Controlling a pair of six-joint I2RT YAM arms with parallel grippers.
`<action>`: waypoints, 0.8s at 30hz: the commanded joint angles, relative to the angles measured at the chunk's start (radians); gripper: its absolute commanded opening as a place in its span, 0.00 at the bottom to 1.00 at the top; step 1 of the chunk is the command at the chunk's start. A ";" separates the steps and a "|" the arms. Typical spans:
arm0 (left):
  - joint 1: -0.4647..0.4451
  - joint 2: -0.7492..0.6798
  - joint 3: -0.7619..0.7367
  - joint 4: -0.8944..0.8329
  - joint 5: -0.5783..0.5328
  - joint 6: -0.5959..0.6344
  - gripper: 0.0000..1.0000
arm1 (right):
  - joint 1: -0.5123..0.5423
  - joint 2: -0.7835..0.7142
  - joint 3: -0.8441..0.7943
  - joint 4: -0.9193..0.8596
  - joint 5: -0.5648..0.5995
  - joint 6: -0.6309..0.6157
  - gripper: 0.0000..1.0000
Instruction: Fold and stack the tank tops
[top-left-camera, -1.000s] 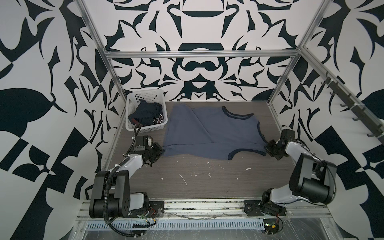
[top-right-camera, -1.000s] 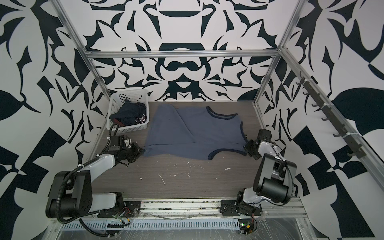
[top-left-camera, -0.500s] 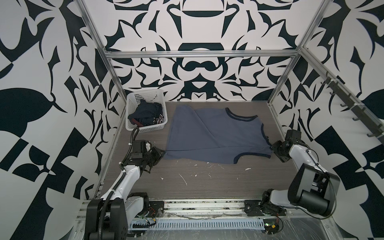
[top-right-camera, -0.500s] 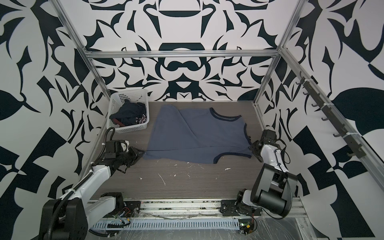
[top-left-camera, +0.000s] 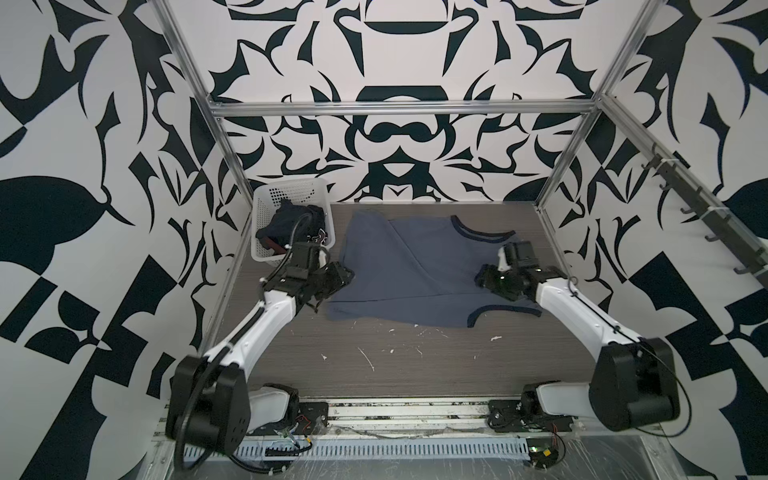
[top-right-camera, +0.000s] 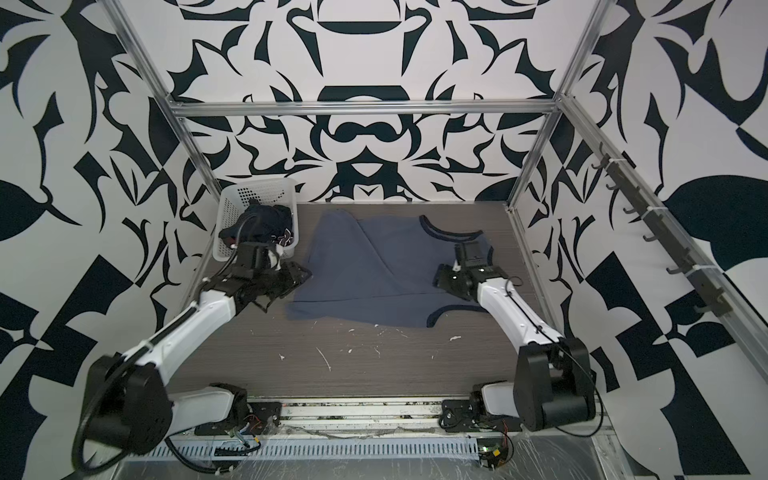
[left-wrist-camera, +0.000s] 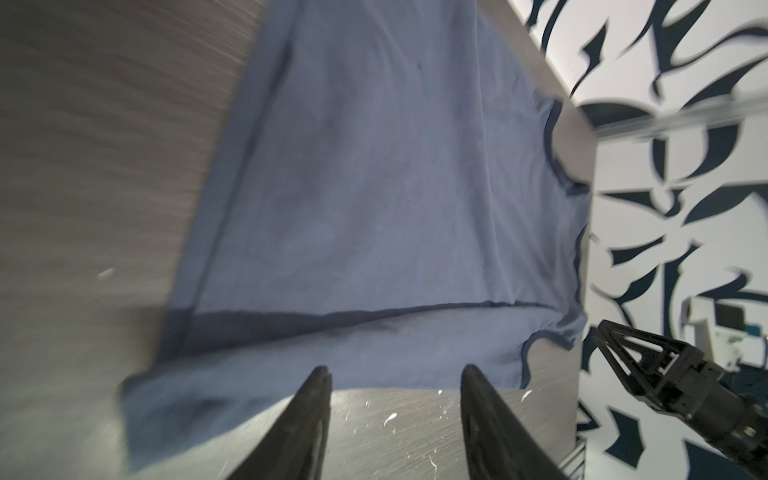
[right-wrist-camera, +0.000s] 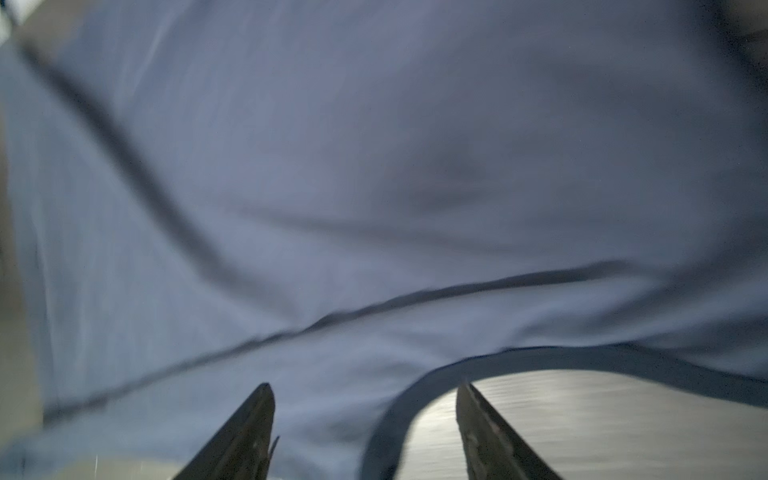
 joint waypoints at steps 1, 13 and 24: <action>-0.014 0.122 0.035 0.010 0.003 0.024 0.54 | 0.110 0.070 0.050 0.005 -0.005 0.042 0.72; -0.049 0.297 -0.071 0.043 0.034 0.009 0.54 | 0.230 0.247 -0.025 0.041 -0.033 0.050 1.00; -0.071 0.063 -0.343 0.015 -0.046 -0.097 0.57 | 0.207 0.085 -0.231 -0.081 0.095 0.167 1.00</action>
